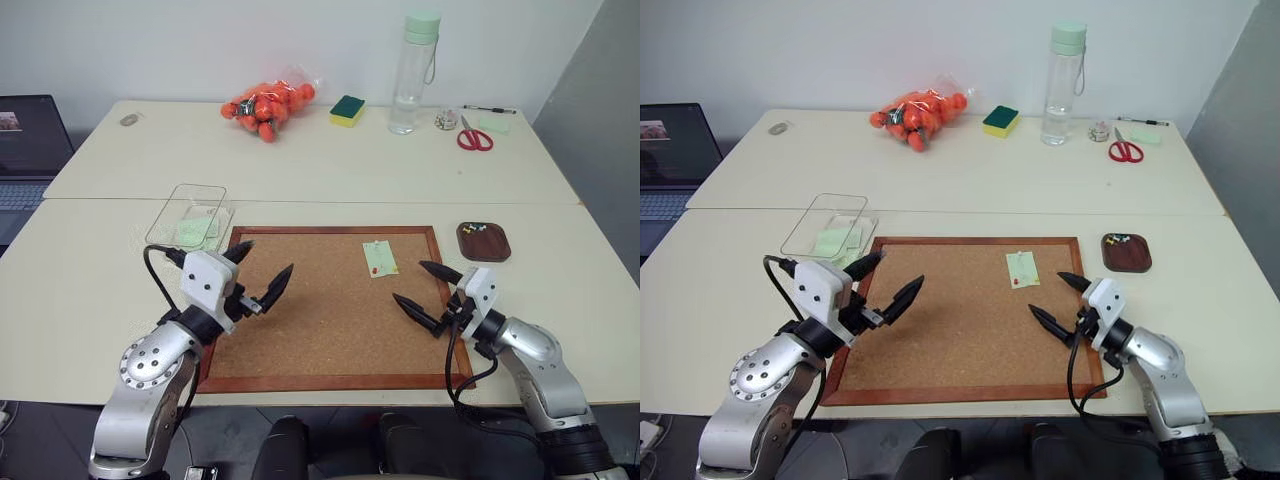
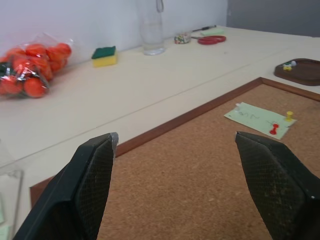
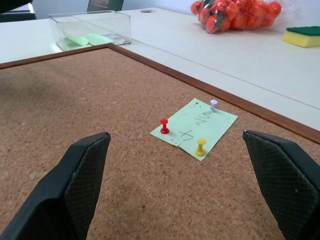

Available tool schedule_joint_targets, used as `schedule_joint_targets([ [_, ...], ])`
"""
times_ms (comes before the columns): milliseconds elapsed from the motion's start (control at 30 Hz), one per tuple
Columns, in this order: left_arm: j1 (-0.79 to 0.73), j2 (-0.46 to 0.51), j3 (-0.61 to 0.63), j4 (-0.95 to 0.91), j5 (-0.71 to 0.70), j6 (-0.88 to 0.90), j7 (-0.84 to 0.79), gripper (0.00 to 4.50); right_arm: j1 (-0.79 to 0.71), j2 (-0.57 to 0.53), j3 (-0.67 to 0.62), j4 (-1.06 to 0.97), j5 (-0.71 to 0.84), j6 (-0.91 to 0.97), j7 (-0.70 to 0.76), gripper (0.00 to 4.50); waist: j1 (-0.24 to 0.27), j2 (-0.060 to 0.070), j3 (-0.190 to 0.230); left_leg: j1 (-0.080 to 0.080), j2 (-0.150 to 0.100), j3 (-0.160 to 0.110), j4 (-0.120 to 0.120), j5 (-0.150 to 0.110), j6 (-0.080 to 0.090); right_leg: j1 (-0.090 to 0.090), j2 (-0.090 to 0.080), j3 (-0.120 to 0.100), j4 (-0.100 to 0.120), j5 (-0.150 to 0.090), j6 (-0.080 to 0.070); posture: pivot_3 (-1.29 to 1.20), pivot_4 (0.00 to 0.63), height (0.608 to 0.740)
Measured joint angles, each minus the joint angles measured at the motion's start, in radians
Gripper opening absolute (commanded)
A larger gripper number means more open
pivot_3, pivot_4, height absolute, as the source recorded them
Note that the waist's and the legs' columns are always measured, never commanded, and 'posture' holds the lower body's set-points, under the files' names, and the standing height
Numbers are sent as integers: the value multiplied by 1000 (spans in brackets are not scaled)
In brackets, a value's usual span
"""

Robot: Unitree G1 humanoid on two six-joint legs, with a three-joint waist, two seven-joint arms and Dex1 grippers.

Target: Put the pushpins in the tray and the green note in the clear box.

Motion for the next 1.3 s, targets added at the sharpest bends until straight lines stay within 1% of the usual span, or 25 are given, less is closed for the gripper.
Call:
schedule_joint_targets([
  [133, -5, 3, -16, 17, -1, 4, -7, 3959, -21, 3, -11, -25, 18, 34, -18, 4500, 0, 0, 0, 0, 0, 0, 0, 0, 0, 0, 0, 0, 0, 0, 0, 0, 150, 740],
  [200, -5, 7, -24, 24, -4, 4, -20, 3604, -25, 2, -11, -49, 25, 54, -19, 4500, 0, 0, 0, 0, 0, 0, 0, 0, 0, 0, 0, 0, 0, 0, 0, 0, 150, 740],
  [233, -4, 9, -29, 26, -7, 4, -27, 3533, -28, 1, -11, -61, 33, 70, -19, 4500, 0, 0, 0, 0, 0, 0, 0, 0, 0, 0, 0, 0, 0, 0, 0, 0, 150, 740],
  [400, 0, 22, -38, 41, -12, 15, -62, 2529, -55, -26, -9, -102, 36, 168, -20, 4500, 0, 0, 0, 0, 0, 0, 0, 0, 0, 0, 0, 0, 0, 0, 0, 0, 150, 740],
  [600, -18, 52, -104, 124, 12, 20, -109, 1434, -148, -41, -4, -128, 38, 299, -39, 4500, 0, 0, 0, 0, 0, 0, 0, 0, 0, 0, 0, 0, 0, 0, 0, 0, 150, 740],
  [700, -38, 61, -143, 165, 46, 8, -126, 844, -199, -42, 13, -115, 34, 350, -44, 4500, 0, 0, 0, 0, 0, 0, 0, 0, 0, -1, 0, 0, 0, 0, 0, 0, 150, 740],
  [733, -39, 60, -152, 170, 50, 3, -127, 713, -209, -41, 13, -107, 33, 358, -48, 4500, 0, 0, 0, -1, 0, 0, 0, 0, 0, -1, 0, 0, 0, 0, 0, 0, 150, 740],
  [767, -41, 59, -160, 176, 53, -1, -128, 464, -222, -40, 13, -97, 33, 367, -56, 4500, 0, 0, 0, -1, 0, 0, 0, 0, 0, -1, 0, 0, 0, 0, 0, 0, 150, 740],
  [833, -54, 56, -170, 202, 65, -4, -127, 87, -266, -20, 13, -55, 27, 396, -86, 4500, -1, 0, 0, -1, 0, 0, 0, 0, 0, -2, 0, 0, 0, 0, 0, 0, 150, 740],
  [1033, -64, 52, -190, 243, 83, -8, -126, 41, -346, 2, 21, 12, 3, 464, -128, 4500, -2, 0, 0, -1, 0, 0, 0, 0, 0, -2, 0, 0, 0, 0, 0, 0, 150, 740],
  [1300, -69, 50, -205, 259, 106, -19, -125, 41, -421, 53, 73, 118, -51, 474, -147, 4500, -2, 0, 0, 0, 0, 0, 0, 0, 0, -1, 0, 0, 1, 0, 0, 0, 150, 740],
])
